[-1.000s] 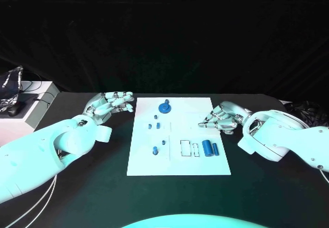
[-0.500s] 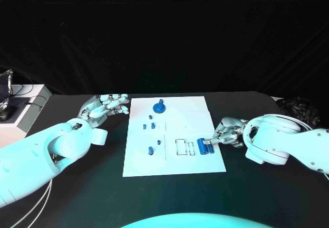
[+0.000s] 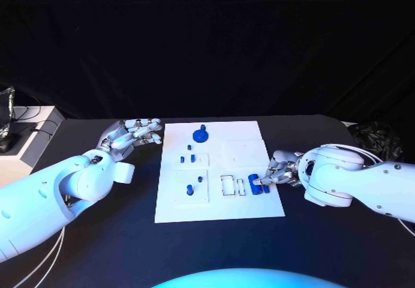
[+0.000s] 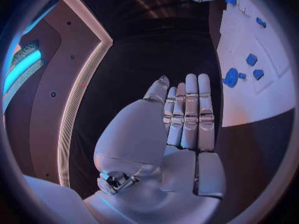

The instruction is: Assemble the parts on the task board

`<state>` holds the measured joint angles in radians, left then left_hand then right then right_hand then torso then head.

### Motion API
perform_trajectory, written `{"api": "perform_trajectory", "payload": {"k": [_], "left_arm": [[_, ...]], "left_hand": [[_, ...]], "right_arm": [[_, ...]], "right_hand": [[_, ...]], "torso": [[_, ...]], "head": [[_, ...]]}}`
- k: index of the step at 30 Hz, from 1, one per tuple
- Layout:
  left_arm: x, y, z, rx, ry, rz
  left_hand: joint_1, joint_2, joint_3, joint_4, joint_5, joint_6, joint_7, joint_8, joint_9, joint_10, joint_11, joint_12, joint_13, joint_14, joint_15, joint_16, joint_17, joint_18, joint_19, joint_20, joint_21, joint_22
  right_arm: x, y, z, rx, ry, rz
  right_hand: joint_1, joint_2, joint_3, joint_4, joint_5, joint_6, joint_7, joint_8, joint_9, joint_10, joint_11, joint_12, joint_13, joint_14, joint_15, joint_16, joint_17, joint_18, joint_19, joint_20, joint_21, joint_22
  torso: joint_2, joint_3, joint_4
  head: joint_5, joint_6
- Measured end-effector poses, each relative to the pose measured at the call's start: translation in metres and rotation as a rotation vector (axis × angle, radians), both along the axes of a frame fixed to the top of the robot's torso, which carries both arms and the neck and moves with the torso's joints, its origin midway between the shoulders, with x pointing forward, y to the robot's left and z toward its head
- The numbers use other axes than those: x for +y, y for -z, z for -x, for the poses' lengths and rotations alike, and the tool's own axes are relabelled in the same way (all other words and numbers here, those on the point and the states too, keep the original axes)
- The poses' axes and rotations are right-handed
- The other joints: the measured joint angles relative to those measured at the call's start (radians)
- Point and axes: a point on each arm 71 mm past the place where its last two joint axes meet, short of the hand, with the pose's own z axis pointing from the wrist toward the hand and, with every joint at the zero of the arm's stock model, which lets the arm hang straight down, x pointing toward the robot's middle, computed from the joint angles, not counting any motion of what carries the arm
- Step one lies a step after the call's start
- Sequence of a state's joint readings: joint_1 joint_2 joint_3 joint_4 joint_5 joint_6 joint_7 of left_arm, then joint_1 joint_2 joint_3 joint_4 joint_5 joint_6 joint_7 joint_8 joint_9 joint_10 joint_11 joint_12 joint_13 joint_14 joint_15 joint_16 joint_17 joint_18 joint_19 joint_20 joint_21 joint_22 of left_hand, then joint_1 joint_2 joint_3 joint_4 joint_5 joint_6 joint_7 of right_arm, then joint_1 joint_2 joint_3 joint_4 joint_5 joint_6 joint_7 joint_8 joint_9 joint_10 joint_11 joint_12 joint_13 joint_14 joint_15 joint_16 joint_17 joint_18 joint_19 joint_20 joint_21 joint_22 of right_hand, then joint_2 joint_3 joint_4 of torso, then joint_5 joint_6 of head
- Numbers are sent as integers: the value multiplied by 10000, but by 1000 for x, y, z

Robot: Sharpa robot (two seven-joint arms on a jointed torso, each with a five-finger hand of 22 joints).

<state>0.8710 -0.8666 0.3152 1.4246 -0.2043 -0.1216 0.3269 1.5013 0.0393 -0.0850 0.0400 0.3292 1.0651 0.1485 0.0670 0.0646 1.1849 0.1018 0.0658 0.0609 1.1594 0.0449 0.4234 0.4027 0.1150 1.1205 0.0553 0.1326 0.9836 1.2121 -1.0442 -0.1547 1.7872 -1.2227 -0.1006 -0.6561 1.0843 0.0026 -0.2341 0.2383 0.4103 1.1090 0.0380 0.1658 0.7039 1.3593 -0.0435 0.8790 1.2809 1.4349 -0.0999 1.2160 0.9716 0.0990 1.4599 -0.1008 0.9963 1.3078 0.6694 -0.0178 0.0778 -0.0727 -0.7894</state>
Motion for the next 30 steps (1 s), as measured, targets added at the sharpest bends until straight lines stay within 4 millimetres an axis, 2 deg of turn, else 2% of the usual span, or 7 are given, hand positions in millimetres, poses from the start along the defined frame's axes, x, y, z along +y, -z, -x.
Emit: {"api": "perform_trajectory", "payload": {"k": [15,30], "left_arm": [[1,2,1,63,-33,6],[3,2,1,100,-47,7]], "left_hand": [[-33,-33,28,28,0,0,0,0,0,-56,56,0,0,0,0,0,0,0,0,0,-59,-1],[-114,-33,54,55,0,0,0,0,0,-55,55,0,0,0,0,0,1,0,37,38,-116,-32]], "right_arm": [[16,12,-3,16,-382,358],[31,20,-12,-163,-747,669]], "right_hand": [[-39,39,-26,-27,3,0,-1,-39,79,-1,1,0,9,36,37,0,52,-1,31,-31,-1,-2],[-39,37,-29,-24,-39,15,-14,-42,244,2,5,0,9,72,1,-1,98,-3,31,-31,-2,-4]], "torso": [[-3,8,-4],[-3,10,-1]], "head": [[80,-140],[114,-205]]}}
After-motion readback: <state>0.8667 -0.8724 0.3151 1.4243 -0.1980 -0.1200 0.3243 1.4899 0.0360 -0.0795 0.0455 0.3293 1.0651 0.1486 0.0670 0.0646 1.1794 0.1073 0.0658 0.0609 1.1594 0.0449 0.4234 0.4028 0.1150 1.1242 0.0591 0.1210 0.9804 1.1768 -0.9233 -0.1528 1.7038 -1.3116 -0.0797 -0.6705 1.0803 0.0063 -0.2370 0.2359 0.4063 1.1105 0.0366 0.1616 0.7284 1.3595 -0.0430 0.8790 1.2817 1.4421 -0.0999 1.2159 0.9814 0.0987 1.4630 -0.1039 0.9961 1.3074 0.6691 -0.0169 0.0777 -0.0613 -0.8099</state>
